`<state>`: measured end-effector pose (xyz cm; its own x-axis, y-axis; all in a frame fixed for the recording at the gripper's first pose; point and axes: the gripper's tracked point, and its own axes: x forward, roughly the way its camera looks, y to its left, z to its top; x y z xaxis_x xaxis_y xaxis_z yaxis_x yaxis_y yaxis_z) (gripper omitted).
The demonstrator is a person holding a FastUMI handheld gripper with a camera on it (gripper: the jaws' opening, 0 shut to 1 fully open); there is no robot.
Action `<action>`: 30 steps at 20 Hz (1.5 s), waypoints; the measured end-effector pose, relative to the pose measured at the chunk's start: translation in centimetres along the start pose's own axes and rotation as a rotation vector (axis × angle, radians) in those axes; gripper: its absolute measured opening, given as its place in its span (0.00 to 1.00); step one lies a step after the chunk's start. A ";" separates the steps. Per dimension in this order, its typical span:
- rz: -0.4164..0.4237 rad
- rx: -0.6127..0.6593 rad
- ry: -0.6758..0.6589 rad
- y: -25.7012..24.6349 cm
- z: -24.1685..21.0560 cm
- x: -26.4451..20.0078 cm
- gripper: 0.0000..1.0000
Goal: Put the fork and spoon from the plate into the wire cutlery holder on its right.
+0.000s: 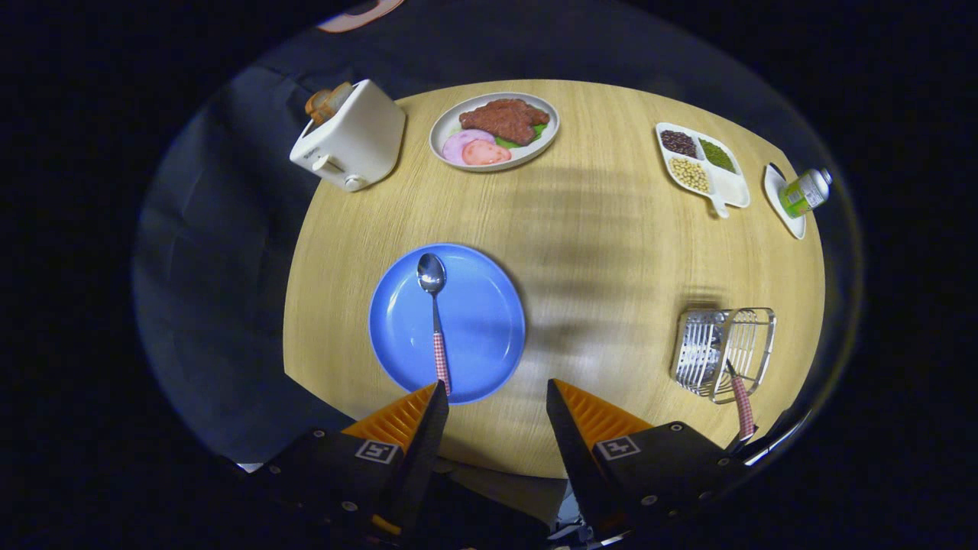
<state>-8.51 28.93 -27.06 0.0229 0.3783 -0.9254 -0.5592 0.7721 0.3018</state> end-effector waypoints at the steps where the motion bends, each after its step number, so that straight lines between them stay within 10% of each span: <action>1: -0.002 -0.012 0.005 0.9 0.0 0.9 0.79; 13: -0.048 -0.062 0.085 6.2 -2.3 10.1 0.64; 30: -0.126 -0.088 0.032 5.7 -2.9 11.5 0.09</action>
<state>-13.85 36.23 -36.66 0.0717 0.2639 -0.9619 -0.6241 0.7641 0.1631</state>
